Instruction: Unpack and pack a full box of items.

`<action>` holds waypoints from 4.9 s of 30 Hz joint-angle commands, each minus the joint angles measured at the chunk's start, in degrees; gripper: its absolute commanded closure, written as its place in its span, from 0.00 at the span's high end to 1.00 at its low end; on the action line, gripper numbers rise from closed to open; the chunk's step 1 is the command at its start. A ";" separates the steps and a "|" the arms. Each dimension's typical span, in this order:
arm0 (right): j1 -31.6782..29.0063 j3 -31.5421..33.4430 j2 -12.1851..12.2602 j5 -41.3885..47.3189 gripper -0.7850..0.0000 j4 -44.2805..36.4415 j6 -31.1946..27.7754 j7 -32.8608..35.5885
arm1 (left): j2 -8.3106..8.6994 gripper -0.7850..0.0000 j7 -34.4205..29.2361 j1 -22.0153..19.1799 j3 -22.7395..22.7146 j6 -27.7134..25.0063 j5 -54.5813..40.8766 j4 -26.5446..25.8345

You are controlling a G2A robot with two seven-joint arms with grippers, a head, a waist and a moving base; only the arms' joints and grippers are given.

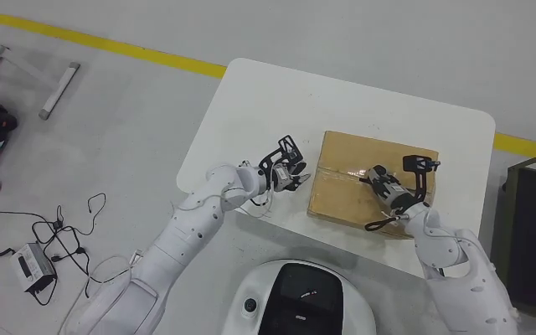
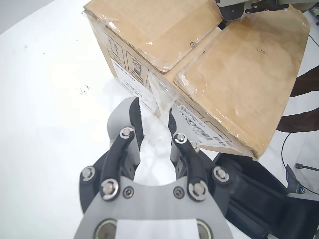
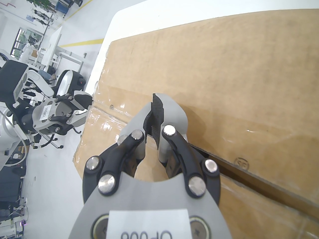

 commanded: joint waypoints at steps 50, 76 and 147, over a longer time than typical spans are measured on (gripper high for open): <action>0.30 -0.22 -0.52 -0.76 0.00 0.09 -0.11 0.73 | 0.34 0.42 6.91 1.33 0.19 5.63 13.53 -2.60; 0.48 -0.48 -0.78 -0.85 0.00 0.59 -0.32 1.14 | -1.78 0.31 10.83 -2.66 3.11 5.70 10.05 4.88; 2.95 -1.72 -1.26 -2.75 0.00 2.96 -0.35 4.10 | -0.60 0.00 14.64 3.45 4.75 25.63 55.24 -6.96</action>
